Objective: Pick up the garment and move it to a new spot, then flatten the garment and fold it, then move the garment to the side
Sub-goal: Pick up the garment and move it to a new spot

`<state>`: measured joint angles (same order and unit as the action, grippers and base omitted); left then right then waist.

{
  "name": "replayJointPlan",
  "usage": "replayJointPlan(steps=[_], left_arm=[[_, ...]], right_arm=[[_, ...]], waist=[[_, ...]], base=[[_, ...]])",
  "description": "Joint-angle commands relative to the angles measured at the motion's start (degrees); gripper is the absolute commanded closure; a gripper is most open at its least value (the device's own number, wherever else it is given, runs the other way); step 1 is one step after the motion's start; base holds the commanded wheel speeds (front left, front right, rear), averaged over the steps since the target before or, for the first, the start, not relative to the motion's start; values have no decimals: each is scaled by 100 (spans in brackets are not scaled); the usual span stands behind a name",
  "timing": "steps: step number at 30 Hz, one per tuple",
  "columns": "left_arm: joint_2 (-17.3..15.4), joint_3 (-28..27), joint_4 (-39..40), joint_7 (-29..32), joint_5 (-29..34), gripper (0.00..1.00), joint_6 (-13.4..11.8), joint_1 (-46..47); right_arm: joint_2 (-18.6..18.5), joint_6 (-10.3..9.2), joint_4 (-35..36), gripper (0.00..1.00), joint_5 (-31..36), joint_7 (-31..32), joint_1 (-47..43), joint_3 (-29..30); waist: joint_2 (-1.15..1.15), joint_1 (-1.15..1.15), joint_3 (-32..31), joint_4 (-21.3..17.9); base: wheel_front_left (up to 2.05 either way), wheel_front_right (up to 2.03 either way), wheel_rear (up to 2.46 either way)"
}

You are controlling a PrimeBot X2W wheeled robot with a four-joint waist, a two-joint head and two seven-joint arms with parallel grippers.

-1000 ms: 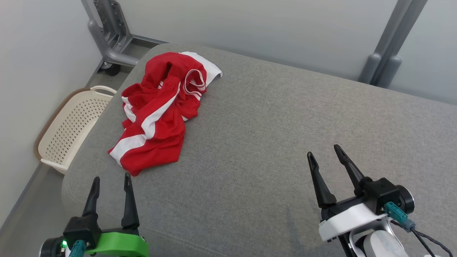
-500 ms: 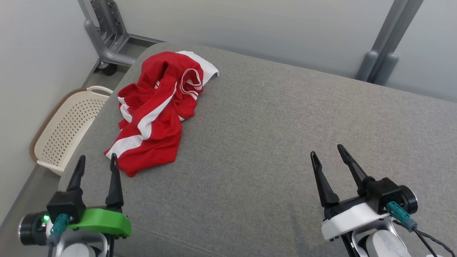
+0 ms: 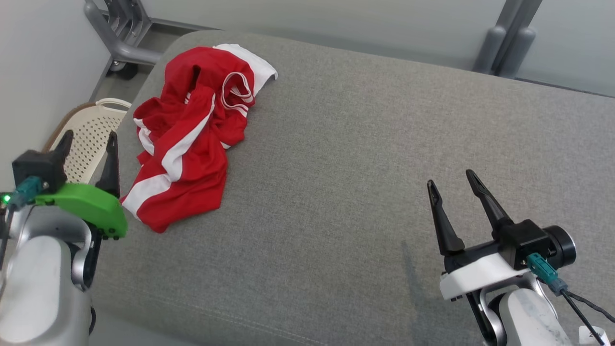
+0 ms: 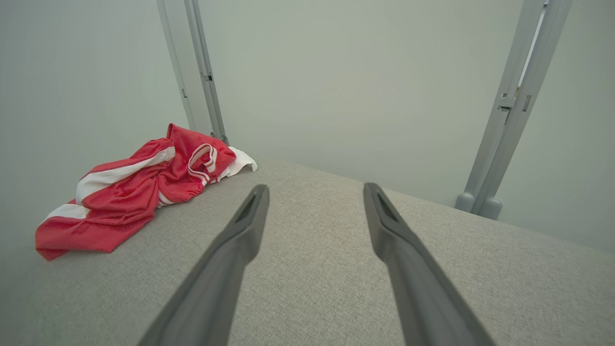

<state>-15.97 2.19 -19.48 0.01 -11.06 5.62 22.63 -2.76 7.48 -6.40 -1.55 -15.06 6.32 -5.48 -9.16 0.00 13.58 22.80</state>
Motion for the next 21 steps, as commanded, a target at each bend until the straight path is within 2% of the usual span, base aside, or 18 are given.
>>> replayJointPlan(steps=[1, 13, 21], left_arm=[[-64, 25, -179, 70, -101, 0, 43, 275], [-99, 409, -2127, 623, -680, 0, 176, 1538], [-85, 850, -2965, 566, -1020, 0, 183, 1854]], right_arm=[[-25, 2, 33, 0, 115, -24, 114, 22], [-25, 2, -11, 0, 569, -24, 606, -59], [-23, 2, 7, 0, 807, -24, 653, 35]], waist=[[0, 0, 350, -127], [0, 0, 1151, -412], [0, 0, 1335, -498]], base=[[0, 0, 0], [0, 0, 0], [0, 0, 0]])
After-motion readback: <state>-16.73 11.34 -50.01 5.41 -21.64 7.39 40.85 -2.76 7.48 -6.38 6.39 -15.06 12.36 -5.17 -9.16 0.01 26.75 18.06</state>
